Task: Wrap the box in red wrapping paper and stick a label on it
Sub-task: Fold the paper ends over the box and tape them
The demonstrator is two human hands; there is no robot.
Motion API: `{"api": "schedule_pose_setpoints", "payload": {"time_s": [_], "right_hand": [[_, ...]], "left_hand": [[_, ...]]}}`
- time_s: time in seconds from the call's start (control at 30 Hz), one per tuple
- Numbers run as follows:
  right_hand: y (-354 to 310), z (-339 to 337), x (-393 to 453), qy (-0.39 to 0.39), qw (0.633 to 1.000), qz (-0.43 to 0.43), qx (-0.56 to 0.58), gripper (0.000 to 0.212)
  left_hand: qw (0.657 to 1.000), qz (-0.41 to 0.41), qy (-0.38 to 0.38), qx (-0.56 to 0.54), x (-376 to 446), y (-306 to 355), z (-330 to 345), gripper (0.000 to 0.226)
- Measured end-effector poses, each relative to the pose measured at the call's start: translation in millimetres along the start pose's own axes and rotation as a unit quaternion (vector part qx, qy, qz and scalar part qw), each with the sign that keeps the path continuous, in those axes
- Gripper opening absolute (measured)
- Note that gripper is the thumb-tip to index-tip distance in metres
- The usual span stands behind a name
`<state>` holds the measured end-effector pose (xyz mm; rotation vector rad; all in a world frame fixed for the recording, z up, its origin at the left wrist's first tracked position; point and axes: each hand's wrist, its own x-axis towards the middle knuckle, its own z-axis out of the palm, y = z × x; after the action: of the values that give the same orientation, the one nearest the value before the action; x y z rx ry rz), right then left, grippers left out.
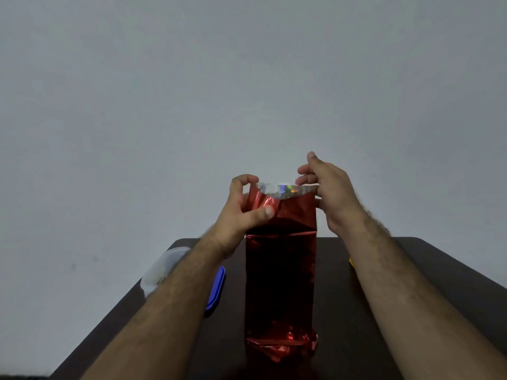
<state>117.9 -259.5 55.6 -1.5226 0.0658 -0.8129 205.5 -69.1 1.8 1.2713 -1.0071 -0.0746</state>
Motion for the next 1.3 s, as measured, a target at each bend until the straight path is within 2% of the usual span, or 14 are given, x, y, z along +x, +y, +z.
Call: {"api": "schedule_pose_setpoints", "payload": {"time_s": [0.1, 0.2, 0.4, 0.53, 0.6, 0.67, 0.73, 0.83, 0.93, 0.97, 1.03, 1.13, 1.2, 1.3], "right_hand": [[0.3, 9.0, 8.7, -0.002, 1.000, 0.014, 0.015, 0.066], [-3.4, 2.5, 14.1, -0.039, 0.998, 0.043, -0.007, 0.081], [-1.8, -24.2, 18.5, -0.060, 0.996, 0.007, -0.072, 0.097], [3.7, -38.3, 18.9, -0.184, 0.970, -0.038, -0.156, 0.063], [5.5, -42.5, 17.1, -0.265, 0.944, -0.056, -0.189, 0.067], [7.5, -39.6, 13.6, -0.304, 0.930, -0.078, -0.190, 0.067], [8.4, -31.7, 12.5, -0.262, 0.935, -0.111, -0.210, 0.055], [8.0, -23.7, 13.0, -0.191, 0.934, -0.140, -0.269, 0.035], [0.7, -22.2, 9.2, -0.194, 0.921, -0.173, -0.289, 0.010], [-2.6, -21.8, 7.1, -0.193, 0.919, -0.180, -0.292, 0.011], [-7.5, -21.9, 4.5, -0.182, 0.925, -0.180, -0.280, 0.009], [-14.1, -24.7, 2.4, -0.174, 0.932, -0.177, -0.265, 0.008], [-17.4, -25.9, 0.0, -0.180, 0.931, -0.180, -0.263, 0.008], [-18.9, -26.8, -1.1, -0.203, 0.927, -0.185, -0.256, 0.008]], "left_hand": [[0.999, 0.016, 0.035, -0.020, 6.8, -5.1, 10.1, 0.087], [0.998, 0.013, 0.055, -0.011, 12.4, -10.0, 16.4, 0.094], [0.996, -0.023, 0.083, 0.031, 39.4, -17.8, 12.2, 0.110], [0.998, -0.023, 0.043, 0.051, 46.0, -24.5, 4.6, 0.105], [0.998, -0.018, 0.041, 0.050, 46.5, -26.0, 6.3, 0.103], [0.998, -0.004, 0.045, 0.049, 46.6, -27.7, 9.2, 0.099], [0.998, 0.010, 0.038, 0.048, 44.0, -27.9, 12.8, 0.103], [0.998, 0.034, -0.010, 0.047, 38.2, -26.1, 15.3, 0.125], [0.998, 0.035, -0.005, 0.050, 38.5, -24.0, 12.8, 0.141], [0.998, 0.031, 0.011, 0.048, 39.9, -21.7, 12.4, 0.142], [0.996, 0.017, 0.063, 0.059, 41.7, -13.3, 12.0, 0.128], [0.988, 0.034, 0.118, 0.096, 45.3, 1.6, -9.4, 0.064], [0.987, 0.048, 0.062, 0.139, 45.7, 12.9, -30.7, 0.043], [0.981, 0.051, -0.042, 0.182, 39.7, 24.9, -48.0, 0.032]]}}
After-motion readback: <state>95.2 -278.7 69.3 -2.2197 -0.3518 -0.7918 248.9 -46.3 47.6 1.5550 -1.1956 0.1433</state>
